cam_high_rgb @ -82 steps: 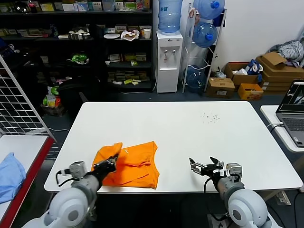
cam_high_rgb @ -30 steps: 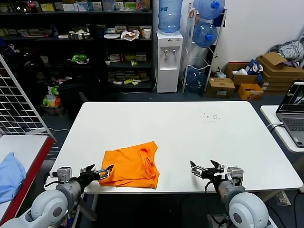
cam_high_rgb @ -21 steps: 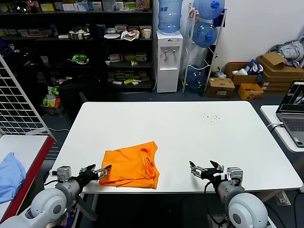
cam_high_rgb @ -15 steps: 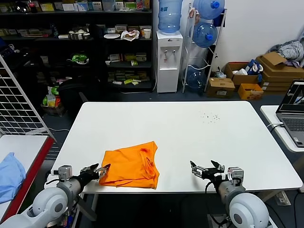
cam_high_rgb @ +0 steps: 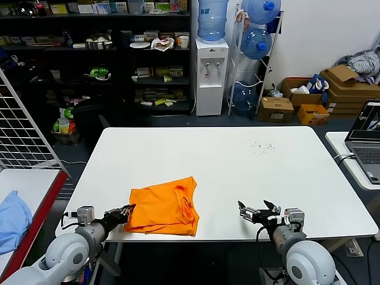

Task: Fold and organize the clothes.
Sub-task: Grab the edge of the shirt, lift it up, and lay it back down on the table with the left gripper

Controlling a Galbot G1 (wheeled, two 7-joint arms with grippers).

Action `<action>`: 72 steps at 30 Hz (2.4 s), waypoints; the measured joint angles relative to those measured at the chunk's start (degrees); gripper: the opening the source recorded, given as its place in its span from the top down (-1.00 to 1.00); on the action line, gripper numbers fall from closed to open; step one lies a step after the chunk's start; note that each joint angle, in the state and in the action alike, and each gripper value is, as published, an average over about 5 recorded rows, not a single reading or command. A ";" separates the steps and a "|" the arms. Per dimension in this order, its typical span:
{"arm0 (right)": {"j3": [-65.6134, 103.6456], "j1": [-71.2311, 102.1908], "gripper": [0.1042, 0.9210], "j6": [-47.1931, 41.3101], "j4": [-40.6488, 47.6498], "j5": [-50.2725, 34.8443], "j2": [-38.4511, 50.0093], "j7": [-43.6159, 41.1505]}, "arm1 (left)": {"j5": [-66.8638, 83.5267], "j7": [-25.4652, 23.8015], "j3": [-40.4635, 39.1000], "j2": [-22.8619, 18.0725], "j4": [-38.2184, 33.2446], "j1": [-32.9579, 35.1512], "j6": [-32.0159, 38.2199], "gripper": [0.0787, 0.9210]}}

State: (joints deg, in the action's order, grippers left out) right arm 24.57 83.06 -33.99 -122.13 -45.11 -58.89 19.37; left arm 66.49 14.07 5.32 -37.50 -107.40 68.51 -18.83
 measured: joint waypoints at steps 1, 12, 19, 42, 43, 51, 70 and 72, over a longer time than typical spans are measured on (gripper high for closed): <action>-0.05 -0.05 -1.00 0.01 0.05 0.00 -0.03 0.00 | 0.00 0.09 0.02 -0.04 -0.08 0.03 0.01 0.84; -0.29 -0.58 -1.00 0.26 0.53 -0.07 0.28 0.00 | -0.50 2.08 1.40 -0.01 -2.63 1.21 0.01 0.97; -0.88 -1.40 -1.00 0.85 1.08 -0.28 0.80 -0.17 | -0.66 4.54 3.14 1.38 -6.92 2.22 -0.75 0.97; -2.89 -4.27 -1.00 4.60 4.27 2.45 2.08 -4.23 | 4.20 13.04 13.37 18.30 -14.85 4.78 -4.53 0.97; -2.86 -4.23 -1.00 4.81 4.35 2.60 2.13 -4.42 | 4.49 13.29 13.82 18.95 -14.64 4.80 -4.61 0.97; -1.88 -3.62 -1.00 6.08 4.32 2.97 3.03 -5.22 | 6.39 14.15 16.77 22.62 -11.64 5.12 -4.88 0.97; 0.12 -2.73 -1.00 5.74 3.70 4.51 0.76 -3.87 | 18.15 20.77 10.49 20.35 -15.16 -1.38 -3.26 0.97; 0.83 -2.15 -1.00 5.51 3.34 4.58 0.13 -3.42 | 20.42 23.02 6.04 16.89 -15.93 -5.70 -2.84 0.97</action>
State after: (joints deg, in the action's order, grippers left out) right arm 25.40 80.91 -28.48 -118.79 -40.53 -58.76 15.95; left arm 86.92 37.09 11.36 -20.61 -123.33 62.82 -21.67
